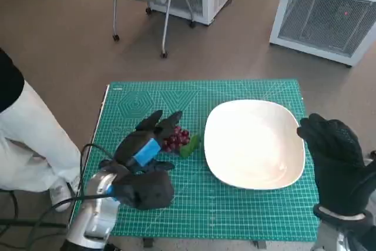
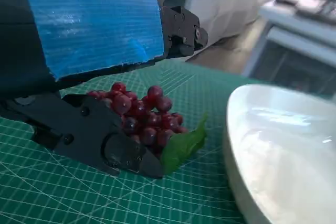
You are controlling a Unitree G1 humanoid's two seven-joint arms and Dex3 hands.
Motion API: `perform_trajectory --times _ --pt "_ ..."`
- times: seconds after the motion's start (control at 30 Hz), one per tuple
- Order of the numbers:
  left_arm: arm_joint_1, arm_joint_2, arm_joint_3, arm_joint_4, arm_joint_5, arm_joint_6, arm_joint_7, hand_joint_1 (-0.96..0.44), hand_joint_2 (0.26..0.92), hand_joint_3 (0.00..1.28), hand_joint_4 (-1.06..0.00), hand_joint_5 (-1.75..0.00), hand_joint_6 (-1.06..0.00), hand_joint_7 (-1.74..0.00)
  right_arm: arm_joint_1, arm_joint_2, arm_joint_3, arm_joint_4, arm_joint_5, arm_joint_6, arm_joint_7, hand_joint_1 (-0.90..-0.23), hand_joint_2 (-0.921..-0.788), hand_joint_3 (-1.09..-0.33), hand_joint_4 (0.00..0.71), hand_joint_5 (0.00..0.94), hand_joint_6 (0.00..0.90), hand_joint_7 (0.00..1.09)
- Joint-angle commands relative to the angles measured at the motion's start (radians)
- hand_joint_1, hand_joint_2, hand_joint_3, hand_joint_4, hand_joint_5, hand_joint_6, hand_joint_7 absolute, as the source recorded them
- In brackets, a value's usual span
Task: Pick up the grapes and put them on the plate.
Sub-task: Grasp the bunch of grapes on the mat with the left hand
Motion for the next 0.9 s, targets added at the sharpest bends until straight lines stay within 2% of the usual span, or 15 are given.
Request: perform_trajectory --times 0.03,0.43,0.9 --pt "-0.068 -0.01 -0.057 0.065 0.042 0.086 -0.033 -0.26 0.75 0.0 -0.03 0.0 -0.23 -0.02 0.011 -0.001 -0.001 0.013 -0.005 0.007 0.001 -0.376 -0.921 -0.522 0.504 0.507 0.275 0.87" --pt "-0.178 -0.022 -0.149 0.221 0.07 0.203 -0.062 -0.28 0.76 0.0 -0.03 0.0 -0.23 -0.01 0.016 0.0 -0.004 0.007 -0.012 0.003 -0.004 -0.377 -0.921 -0.521 0.503 0.508 0.275 0.87" --pt "-0.235 -0.034 -0.184 0.375 0.056 0.184 0.034 -0.29 0.764 0.0 -0.04 0.0 -0.24 -0.01 0.017 0.002 -0.004 0.006 -0.013 0.003 -0.005 -0.382 -0.921 -0.518 0.503 0.509 0.273 0.87"
